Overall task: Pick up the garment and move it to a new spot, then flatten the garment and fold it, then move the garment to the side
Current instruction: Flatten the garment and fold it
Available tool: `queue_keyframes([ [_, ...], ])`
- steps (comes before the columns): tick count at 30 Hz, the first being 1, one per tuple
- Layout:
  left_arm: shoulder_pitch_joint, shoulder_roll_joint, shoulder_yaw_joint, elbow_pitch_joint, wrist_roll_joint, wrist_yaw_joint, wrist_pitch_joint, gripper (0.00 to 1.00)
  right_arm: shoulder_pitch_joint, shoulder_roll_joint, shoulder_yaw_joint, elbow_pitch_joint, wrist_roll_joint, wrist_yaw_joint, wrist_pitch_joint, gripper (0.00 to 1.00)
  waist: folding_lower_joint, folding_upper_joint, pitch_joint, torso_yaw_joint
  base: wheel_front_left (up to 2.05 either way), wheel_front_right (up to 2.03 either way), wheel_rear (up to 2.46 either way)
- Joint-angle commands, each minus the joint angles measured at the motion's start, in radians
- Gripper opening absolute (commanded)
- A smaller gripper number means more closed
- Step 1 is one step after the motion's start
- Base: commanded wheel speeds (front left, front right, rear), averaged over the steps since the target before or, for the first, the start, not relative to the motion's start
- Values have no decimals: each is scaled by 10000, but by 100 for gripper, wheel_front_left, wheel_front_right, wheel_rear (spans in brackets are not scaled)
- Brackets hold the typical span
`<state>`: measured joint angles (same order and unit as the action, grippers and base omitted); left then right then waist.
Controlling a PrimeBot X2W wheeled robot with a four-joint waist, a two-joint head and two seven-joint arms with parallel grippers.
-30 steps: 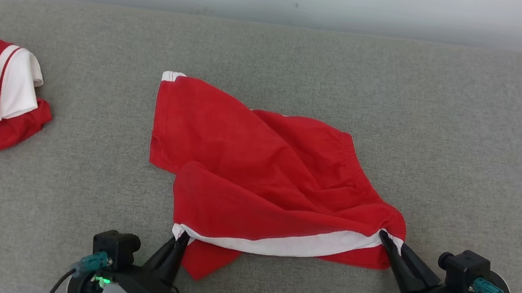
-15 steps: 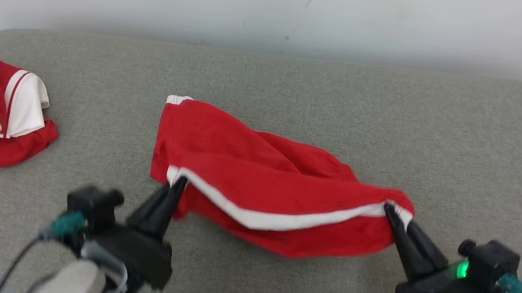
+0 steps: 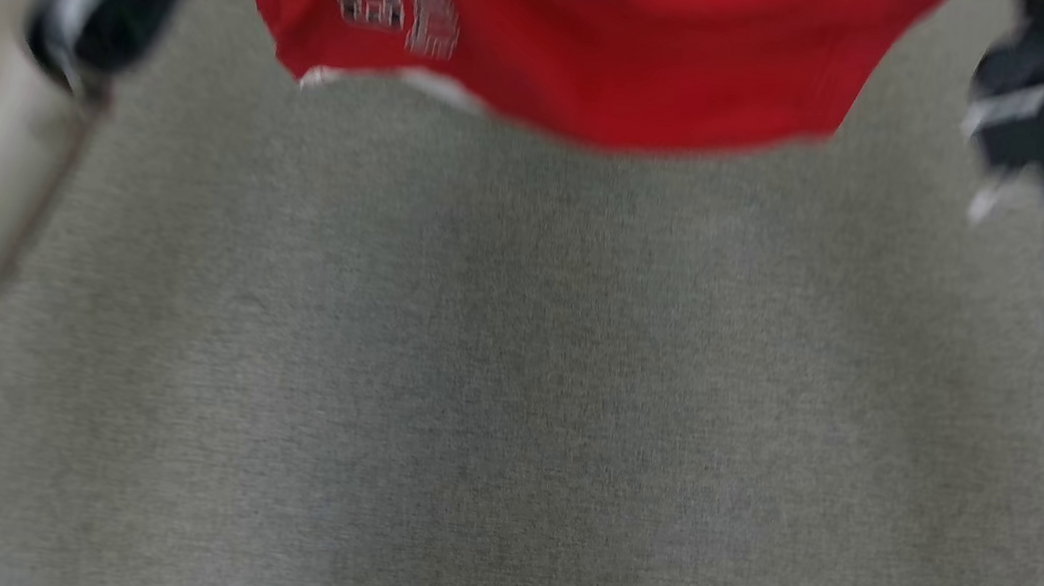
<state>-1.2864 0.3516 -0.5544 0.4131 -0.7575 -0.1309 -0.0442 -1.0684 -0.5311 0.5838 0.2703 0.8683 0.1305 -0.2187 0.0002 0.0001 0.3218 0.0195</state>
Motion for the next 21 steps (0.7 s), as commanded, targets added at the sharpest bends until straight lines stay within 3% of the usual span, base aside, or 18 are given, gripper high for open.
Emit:
queue_keyframes([
  [1, -884, 82, -108, 317, 32, 15, 97, 0, -1006, -119, -15, 217, 168, 4, 150, 0, -2, -1, 2282, -656, 0, 0, 0],
  [4, -2436, -113, -79, 1043, -271, 15, 40, 0, -2915, -65, -51, 868, 587, 4, 466, 0, -2, -1, 2872, -705, 0, 0, 0],
  [8, -4092, 28, -440, 1960, -186, 17, -9, 0, -5014, 265, 196, 2024, 707, 4, 798, 0, -2, -1, 3194, -814, 0, 0, 0],
  [12, -5279, -2, -713, 2703, -372, 17, -126, 0, -6722, 563, 491, 3287, 376, 4, 730, 0, -2, -1, 3354, -818, 0, 0, 0],
  [21, -6297, 104, -1313, 3741, -863, 17, -448, 0, -8203, 1153, 1406, 4789, 320, 4, 344, 0, -2, -1, 3745, -774, 0, 0, 0],
])
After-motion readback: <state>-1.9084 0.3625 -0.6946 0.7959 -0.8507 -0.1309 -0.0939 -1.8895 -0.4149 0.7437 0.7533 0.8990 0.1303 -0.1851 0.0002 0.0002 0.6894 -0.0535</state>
